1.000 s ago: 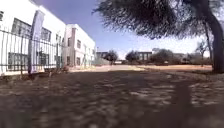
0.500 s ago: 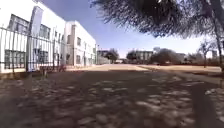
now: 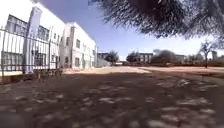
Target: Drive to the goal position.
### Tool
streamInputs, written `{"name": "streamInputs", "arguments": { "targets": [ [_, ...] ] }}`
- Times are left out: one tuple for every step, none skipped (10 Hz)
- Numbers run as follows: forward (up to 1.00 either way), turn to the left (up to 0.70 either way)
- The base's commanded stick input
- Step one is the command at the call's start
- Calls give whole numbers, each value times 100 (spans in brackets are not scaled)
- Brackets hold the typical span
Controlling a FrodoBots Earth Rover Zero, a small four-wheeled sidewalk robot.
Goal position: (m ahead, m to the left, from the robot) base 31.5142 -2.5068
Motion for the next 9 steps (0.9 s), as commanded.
{"name": "streamInputs", "arguments": {
  "targets": [
    [100, 0],
    [100, 0],
    [100, 0],
    [100, 0],
    [100, 0],
    [100, 0],
    [100, 0],
    [100, 0],
    [100, 0]
  ]
}}
